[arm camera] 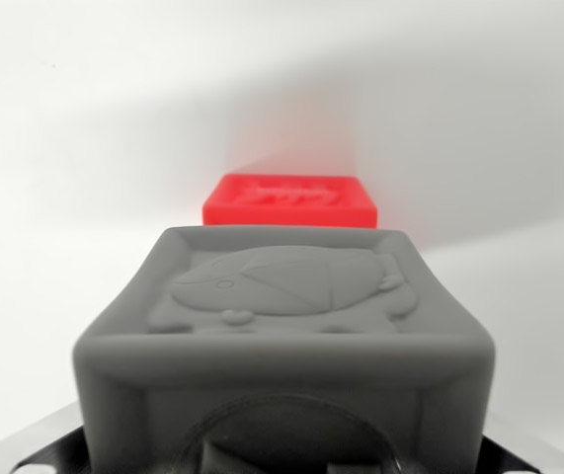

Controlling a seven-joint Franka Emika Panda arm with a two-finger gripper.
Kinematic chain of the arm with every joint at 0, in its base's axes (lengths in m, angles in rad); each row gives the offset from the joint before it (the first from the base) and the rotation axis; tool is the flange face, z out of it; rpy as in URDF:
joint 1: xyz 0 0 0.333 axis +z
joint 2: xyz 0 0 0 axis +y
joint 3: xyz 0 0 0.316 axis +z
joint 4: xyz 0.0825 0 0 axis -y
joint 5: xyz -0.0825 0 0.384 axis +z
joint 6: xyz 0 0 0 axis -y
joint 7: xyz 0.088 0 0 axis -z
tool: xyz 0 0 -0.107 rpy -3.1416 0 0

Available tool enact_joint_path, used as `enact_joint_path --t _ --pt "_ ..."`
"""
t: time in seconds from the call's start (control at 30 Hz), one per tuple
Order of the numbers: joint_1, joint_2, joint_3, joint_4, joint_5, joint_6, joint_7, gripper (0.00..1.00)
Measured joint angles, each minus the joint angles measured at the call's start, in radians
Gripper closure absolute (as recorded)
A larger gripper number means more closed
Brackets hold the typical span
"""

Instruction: Destack cube

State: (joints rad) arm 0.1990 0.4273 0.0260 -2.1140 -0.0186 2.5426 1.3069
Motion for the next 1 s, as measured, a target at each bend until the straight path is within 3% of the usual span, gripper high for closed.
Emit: enact_joint_path --t 0.53,1.0 --pt "-0.001 -0.093 0.001 -0.003 0.001 -0.084 -0.001 1.0" --pt "-0.03 -0.134 -0.003 -0.071 0.003 -0.068 -0.027 1.0"
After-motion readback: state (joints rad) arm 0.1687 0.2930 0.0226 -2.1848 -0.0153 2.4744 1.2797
